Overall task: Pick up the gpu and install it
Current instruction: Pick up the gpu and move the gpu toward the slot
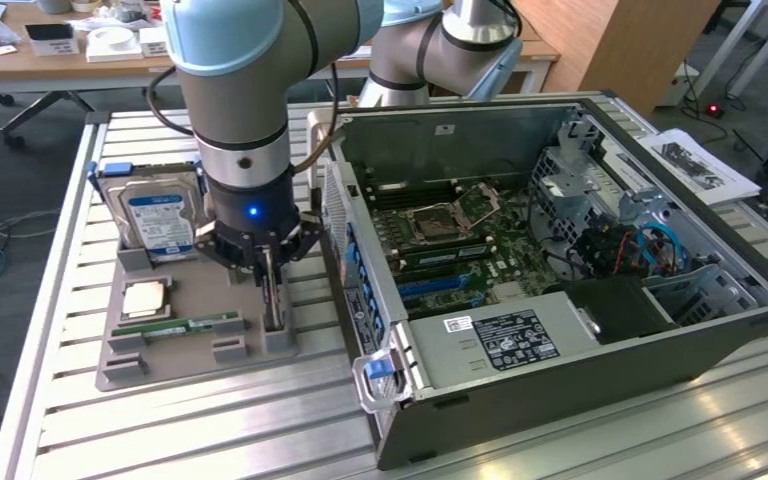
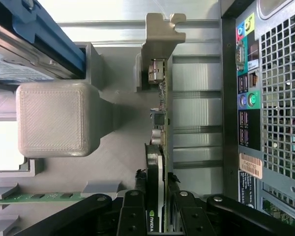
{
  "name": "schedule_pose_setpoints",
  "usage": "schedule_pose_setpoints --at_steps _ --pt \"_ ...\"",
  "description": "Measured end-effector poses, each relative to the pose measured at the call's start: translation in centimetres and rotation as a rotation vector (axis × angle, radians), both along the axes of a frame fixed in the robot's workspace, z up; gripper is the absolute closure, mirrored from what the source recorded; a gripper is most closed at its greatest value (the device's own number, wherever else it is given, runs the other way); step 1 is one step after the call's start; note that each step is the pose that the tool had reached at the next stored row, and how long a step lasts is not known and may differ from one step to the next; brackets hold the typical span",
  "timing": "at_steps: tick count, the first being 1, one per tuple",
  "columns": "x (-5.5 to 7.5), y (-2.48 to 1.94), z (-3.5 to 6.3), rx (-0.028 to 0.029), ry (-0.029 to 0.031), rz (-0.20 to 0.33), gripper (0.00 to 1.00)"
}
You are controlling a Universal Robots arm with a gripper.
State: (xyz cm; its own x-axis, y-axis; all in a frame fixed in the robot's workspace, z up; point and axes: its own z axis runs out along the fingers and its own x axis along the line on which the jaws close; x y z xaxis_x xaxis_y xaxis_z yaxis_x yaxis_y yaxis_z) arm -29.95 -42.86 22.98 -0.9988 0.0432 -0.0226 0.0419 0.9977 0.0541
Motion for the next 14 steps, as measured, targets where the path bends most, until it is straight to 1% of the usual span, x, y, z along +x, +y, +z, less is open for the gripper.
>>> schedule_pose_setpoints --at_steps 2,9,14 --pt "0.0 0.0 0.0 -0.0001 0.0 0.008 0.73" --pt "0.01 0.01 0.03 0.0003 -0.0003 0.008 0.73" --pt "0.0 0.0 0.52 0.0 0.0001 0.008 0.73"
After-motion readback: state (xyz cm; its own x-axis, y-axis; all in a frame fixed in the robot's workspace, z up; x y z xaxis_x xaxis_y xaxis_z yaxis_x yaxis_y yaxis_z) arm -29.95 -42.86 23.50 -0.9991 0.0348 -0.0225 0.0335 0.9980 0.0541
